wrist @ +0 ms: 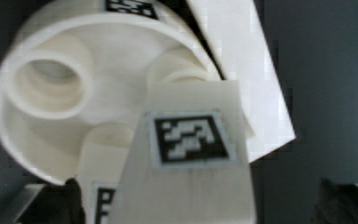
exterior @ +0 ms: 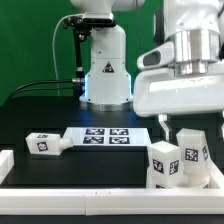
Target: Assemble stool
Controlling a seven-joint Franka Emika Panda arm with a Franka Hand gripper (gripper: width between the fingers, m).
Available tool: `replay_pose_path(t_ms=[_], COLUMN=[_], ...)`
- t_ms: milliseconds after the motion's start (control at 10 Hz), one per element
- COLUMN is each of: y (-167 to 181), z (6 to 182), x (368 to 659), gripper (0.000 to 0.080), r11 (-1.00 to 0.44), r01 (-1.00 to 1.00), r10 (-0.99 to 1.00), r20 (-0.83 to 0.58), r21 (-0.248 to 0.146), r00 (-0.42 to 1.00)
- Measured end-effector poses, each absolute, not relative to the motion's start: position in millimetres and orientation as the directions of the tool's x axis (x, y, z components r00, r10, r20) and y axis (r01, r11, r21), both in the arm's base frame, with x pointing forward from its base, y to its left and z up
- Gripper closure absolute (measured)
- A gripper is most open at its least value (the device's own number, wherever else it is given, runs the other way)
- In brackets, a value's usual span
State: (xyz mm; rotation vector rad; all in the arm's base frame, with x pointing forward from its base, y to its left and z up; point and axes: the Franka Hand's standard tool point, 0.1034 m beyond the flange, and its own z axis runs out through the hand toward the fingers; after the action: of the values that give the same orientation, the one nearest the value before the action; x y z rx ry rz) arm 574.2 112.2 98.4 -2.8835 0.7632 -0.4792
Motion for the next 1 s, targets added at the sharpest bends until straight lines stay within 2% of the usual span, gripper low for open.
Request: replay_pose_path(t_ms=[400,600,800,1000], y=[115.2,111.9,101.2,101.8], z=[99.0,98.4,105.6,109.6], x=[570.4,573.1,582.7,587.4], gripper=[0.0151,0.0151,0.0151,0.0151], r11=[-0.835,-0.868,-0.976,-0.994], r01=[-0.528,-0.475,-0.193,0.111], r10=[-0.542,-0.49,-0.208,0.106], r20=[0.064,0.096,0.153,0.171], r21=[-0.152,-0.147,-0.104,-0.022], r00=[0.838,0.866,0.966,0.98])
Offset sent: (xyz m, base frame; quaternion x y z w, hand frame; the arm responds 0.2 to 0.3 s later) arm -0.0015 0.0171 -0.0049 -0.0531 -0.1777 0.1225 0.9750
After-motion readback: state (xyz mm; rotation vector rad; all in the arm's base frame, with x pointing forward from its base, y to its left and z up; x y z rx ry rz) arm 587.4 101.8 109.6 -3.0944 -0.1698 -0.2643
